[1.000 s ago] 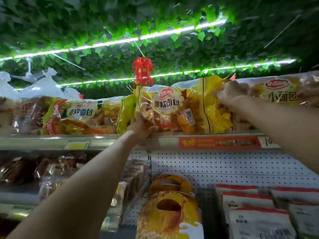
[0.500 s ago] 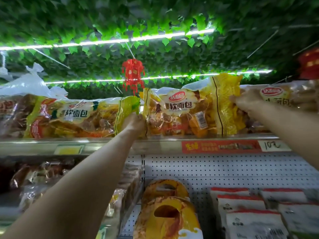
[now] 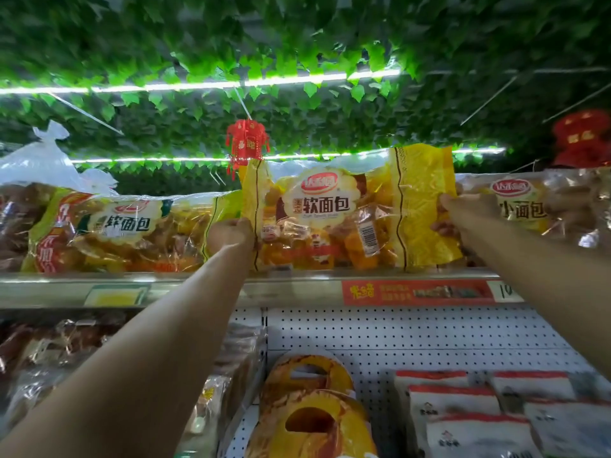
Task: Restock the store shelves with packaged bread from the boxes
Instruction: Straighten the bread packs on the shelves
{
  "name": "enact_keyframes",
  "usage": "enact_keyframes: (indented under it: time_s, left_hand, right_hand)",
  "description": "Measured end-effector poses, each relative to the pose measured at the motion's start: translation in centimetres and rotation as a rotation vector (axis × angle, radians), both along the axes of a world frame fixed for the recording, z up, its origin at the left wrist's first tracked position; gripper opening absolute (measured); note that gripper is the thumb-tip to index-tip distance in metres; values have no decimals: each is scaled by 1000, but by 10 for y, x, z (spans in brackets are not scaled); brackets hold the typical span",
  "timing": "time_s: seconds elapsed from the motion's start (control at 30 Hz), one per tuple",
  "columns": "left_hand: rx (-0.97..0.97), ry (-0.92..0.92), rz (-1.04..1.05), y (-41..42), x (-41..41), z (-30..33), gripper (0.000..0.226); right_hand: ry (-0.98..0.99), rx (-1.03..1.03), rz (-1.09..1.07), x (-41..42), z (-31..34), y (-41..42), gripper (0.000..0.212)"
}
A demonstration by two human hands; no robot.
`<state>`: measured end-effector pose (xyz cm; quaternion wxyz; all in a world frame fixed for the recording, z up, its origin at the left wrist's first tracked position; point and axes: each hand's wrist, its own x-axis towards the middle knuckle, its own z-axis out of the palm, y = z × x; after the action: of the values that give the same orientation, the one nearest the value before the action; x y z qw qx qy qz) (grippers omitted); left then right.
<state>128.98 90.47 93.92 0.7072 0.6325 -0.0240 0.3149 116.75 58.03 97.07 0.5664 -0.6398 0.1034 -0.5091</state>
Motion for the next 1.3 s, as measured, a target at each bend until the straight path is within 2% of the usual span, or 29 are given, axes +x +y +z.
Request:
enact_keyframes:
  time_s: [0.17, 0.27, 0.3, 0.4, 0.47, 0.5, 0.6, 0.63, 0.73, 0.83, 0.9, 0.97, 1.03, 1.07, 1.17, 1.3]
  left_hand:
    - [-7, 12, 56, 2, -1, -6, 21]
    - [48, -11, 85, 1, 2, -8, 21]
    - [63, -16, 98, 0, 1, -9, 22]
    - [82, -15, 140, -3, -1, -10, 25]
    - [78, -15, 158, -5, -2, -11, 26]
    - [75, -11, 167, -6, -2, -11, 27]
    - [62, -13, 158, -9, 2, -11, 27]
    - [63, -7, 150, -9, 4, -11, 27]
    - [94, 19, 148, -11, 5, -9, 29]
    - [145, 20, 109, -10, 7, -10, 29]
    - [215, 0, 67, -8, -2, -12, 33]
    - [335, -60, 24, -5, -19, -18, 53]
    - [536, -160, 19, -3, -37, -26, 76]
    - [652, -200, 32, -1, -43, -30, 79]
    - [857, -167, 61, 2, -46, -32, 72]
    - [959, -44, 23, 3, -56, -26, 71]
  right_hand:
    - [222, 36, 121, 5, -7, 11, 35]
    - [223, -46, 108, -7, -13, 18, 30]
    - [175, -120, 20, -11, -17, 19, 28]
    - [77, -537, -332, -16, -39, 21, 38]
    - [130, -723, -358, -16, -51, 32, 48]
    - [184, -762, -281, -15, -54, 37, 55]
    - [429, -690, 101, -9, -54, 50, 85]
    - [498, -647, 168, -7, -50, 52, 95]
    - [572, -525, 220, 1, -38, 58, 104]
    - [578, -544, 152, 10, -36, 65, 103]
    - [558, -595, 14, 11, -45, 68, 100]
    - [495, -701, -137, 11, -57, 68, 95]
    - [467, -854, -221, 10, -67, 68, 91]
    - [478, -912, -235, 10, -69, 67, 89]
    - [578, -919, -192, 15, -64, 60, 92]
    - [599, -848, -170, 13, -64, 71, 86]
